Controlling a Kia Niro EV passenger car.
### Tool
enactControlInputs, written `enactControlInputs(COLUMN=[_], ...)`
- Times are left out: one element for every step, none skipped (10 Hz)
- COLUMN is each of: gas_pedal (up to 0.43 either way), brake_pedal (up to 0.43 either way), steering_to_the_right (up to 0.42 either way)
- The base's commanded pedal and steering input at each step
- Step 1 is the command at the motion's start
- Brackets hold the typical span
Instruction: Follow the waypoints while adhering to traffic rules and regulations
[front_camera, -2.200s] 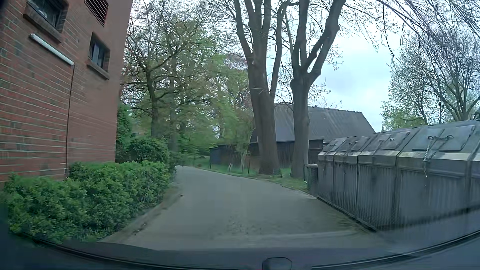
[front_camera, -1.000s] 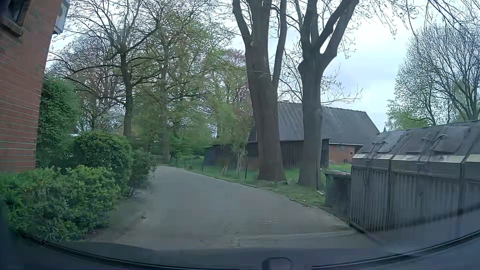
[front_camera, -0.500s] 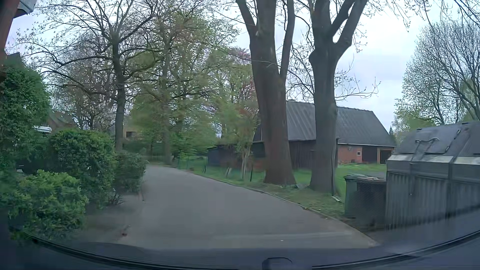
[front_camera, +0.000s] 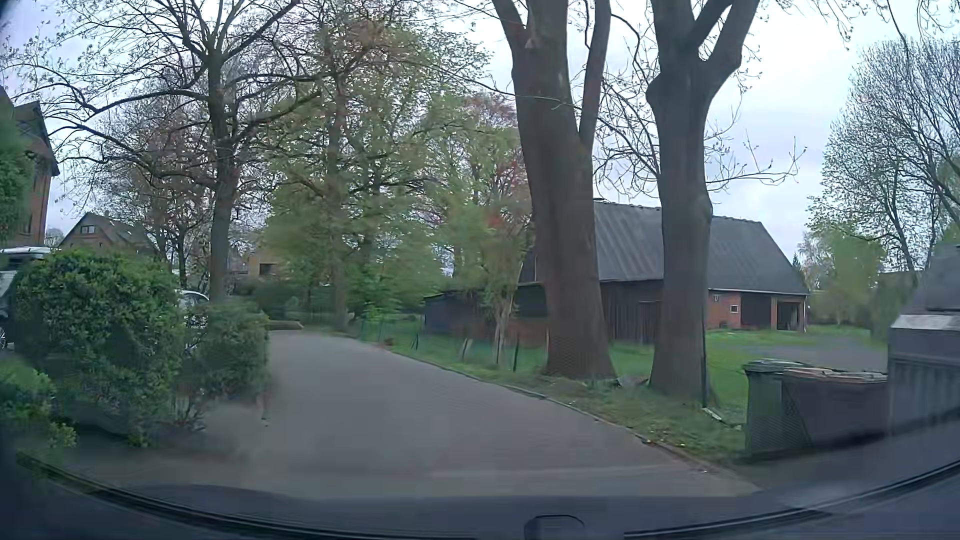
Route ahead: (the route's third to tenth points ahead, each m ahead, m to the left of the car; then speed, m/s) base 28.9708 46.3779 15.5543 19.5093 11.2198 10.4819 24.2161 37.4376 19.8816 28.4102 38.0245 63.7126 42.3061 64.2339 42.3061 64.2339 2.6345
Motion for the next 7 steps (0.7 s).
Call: enactControlInputs(gas_pedal=[0.067,0.067,0.067,0.087,0.098,0.098,0.098], brake_pedal=[0.0,0.0,0.0,0.0,0.0,0.006,0.0], steering_to_the_right=[-0.103,-0.106,-0.096,-0.082,-0.071,-0.059,-0.062])
